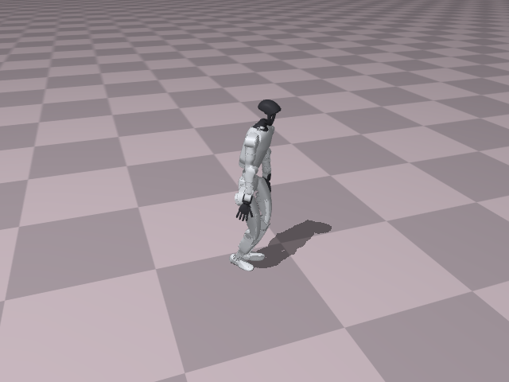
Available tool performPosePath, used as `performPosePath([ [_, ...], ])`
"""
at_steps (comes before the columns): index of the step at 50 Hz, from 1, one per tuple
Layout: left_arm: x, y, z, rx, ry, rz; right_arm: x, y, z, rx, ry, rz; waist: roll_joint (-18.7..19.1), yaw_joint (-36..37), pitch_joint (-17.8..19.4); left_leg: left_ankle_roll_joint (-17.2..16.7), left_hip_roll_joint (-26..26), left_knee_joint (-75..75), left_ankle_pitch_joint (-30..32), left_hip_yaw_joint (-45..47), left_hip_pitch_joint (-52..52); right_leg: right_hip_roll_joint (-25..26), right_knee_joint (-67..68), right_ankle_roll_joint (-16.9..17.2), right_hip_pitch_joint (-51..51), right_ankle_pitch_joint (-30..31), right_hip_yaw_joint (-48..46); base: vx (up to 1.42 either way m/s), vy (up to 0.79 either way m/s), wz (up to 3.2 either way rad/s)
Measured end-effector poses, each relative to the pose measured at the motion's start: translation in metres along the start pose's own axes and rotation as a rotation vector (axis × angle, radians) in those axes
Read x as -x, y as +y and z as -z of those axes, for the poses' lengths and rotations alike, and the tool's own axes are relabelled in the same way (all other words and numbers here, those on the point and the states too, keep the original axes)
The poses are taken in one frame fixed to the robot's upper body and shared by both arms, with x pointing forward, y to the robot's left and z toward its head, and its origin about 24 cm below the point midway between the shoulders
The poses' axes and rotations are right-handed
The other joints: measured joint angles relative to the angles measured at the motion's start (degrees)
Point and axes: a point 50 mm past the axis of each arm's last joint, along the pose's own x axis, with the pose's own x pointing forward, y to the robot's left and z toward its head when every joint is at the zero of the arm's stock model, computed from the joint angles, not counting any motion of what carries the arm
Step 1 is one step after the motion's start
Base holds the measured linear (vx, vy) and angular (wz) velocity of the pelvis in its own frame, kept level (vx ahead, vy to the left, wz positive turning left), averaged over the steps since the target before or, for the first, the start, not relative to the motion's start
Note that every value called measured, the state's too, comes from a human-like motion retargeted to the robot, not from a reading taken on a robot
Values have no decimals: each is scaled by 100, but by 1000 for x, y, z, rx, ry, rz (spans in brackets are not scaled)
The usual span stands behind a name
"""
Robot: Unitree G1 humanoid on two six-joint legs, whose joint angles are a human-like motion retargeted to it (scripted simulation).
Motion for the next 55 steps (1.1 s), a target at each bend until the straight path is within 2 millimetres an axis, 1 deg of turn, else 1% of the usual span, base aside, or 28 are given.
performPosePath([
  [3,2,16,-18,-54,-109,-106,0,-2,31,-92,170,-103,-105,-184,10,0,-270,-324,243,-305,87,85,-466,-414,-337,-244,785,13,-2,100],
  [5,4,23,-19,-43,-115,-158,1,3,51,-149,259,-156,-159,-287,25,0,-337,-329,240,-433,130,316,-1057,-595,-344,-210,1479,15,-3,122],
  [6,3,23,-18,-20,-103,-168,2,5,58,-175,287,-170,-203,-298,28,0,-381,-351,234,-449,156,343,-1329,-648,-286,-103,1694,19,-6,117],
  [7,3,23,-17,7,-93,-171,2,5,65,-198,312,-181,-235,-315,21,0,-415,-411,243,-462,185,310,-1481,-694,-237,-126,1744,20,-7,120],
  [8,2,20,-18,41,-86,-160,2,5,71,-214,331,-186,-241,-346,-8,0,-427,-546,283,-471,219,156,-1390,-722,-204,-408,1463,18,-6,117],
  [10,2,17,-15,90,-76,-129,3,10,80,-215,357,-201,-261,-275,-31,0,-390,-486,159,-434,212,-50,-1640,-932,-45,-630,834,19,-7,94],
  [13,0,10,-5,147,-46,-76,5,13,92,-165,393,-210,-315,1,-45,0,-410,-316,-35,-372,186,38,-1923,-960,198,-786,1117,14,-10,61],
  [15,0,6,5,171,-16,-58,5,12,94,-113,399,-200,-326,122,-22,0,-409,-106,-123,-453,115,24,-2053,-1089,291,-902,1022,8,-17,78],
  [18,0,-1,22,186,41,-45,3,6,86,-64,377,-163,-346,124,7,0,-485,685,21,-682,-367,16,-2314,-1250,431,-952,945,8,-20,119],
  [22,0,-12,42,178,122,-6,0,4,61,-52,279,-161,-248,197,-25,0,-379,1856,849,-600,-1051,85,-2716,-1319,646,-1059,555,8,-7,117],
  [24,1,-18,49,194,136,8,-1,4,46,-31,215,-169,-201,256,-59,0,-267,2201,1177,-156,-1224,46,-2887,-1169,769,-1084,385,6,36,89],
  [25,1,-22,54,211,142,9,-1,4,39,-14,185,-172,-192,306,-87,0,-226,2288,1220,173,-1248,-30,-2971,-1038,839,-1072,296,2,53,84],
  [27,2,-34,61,262,153,7,-2,1,25,33,120,-172,-273,286,-180,0,-280,2092,1074,912,-1165,-346,-3074,-757,906,-1053,45,4,32,102],
  [30,3,-41,63,315,176,0,-1,-4,3,105,39,-167,-364,294,-198,0,156,2057,341,1661,-863,-338,-3067,-713,1086,-1214,-230,19,-17,97],
  [32,2,-41,57,303,163,9,0,-11,-9,143,-1,-143,-352,284,-178,0,260,1764,91,1996,-588,-335,-3109,-602,1252,-1270,-492,22,-3,103],
  [33,1,-41,54,282,155,15,0,-13,-13,157,-16,-131,-341,298,-180,0,149,1493,125,2015,-495,-348,-3151,-513,1326,-1258,-593,14,4,103],
  [35,1,-39,48,218,139,9,1,-15,-18,169,-43,-113,-328,281,-203,0,-98,973,-81,1837,-255,-330,-3203,-386,1472,-1275,-824,14,8,108],
  [36,0,-38,46,180,135,0,0,-15,-17,173,-48,-111,-318,269,-244,0,-318,585,-98,1705,-170,-374,-3213,-288,1504,-1221,-995,10,25,115],
  [38,0,-35,41,109,133,-20,0,-14,-15,182,-49,-113,-303,173,-326,0,-722,-40,47,1368,-118,-472,-3159,-95,1535,-1114,-1414,6,30,132],
  [40,0,-28,36,28,162,-39,0,-13,-12,200,-36,-115,-279,-35,-376,0,-782,-376,207,1237,-80,-573,-2897,31,1489,-978,-1871,6,10,151],
  [43,1,-11,28,-150,211,-20,-3,-19,5,251,38,-66,-66,-125,-365,-7,-907,-900,328,552,-37,-702,-1916,145,1136,-387,-2113,6,7,109],
  [45,1,0,16,-268,212,0,-5,-26,24,287,119,-38,109,-33,-364,-70,-829,-1214,351,302,71,-833,-997,171,801,77,-2156,7,4,53],
  [47,2,8,3,-331,181,-14,-5,-31,45,327,226,-45,241,-38,-363,-165,-768,-1371,392,2,109,-911,16,117,311,413,-1867,8,7,58],
  [48,2,11,-4,-341,156,-31,-4,-32,55,344,279,-55,299,-115,-355,-195,-763,-1421,417,-187,114,-909,483,31,65,420,-1695,7,2,83],
  [50,3,16,-16,-329,96,-71,-1,-32,73,364,370,-90,365,-261,-366,-187,-783,-1479,416,-466,102,-931,1153,189,-318,-1,-1447,8,-2,89],
  [52,3,17,-25,-289,43,-106,1,-28,89,362,431,-144,368,-362,-367,-93,-873,-1522,429,-717,111,-856,1386,292,-632,-364,-1035,9,-6,84],
  [53,3,17,-28,-264,21,-119,2,-26,96,358,454,-173,356,-396,-365,-59,-918,-1549,448,-809,123,-817,1419,238,-776,-533,-834,8,-7,72],
  [55,3,14,-31,-209,-5,-126,4,-21,108,348,490,-217,348,-415,-369,-62,-946,-1628,491,-951,175,-853,1216,-15,-919,-768,-644,9,-7,55],
])
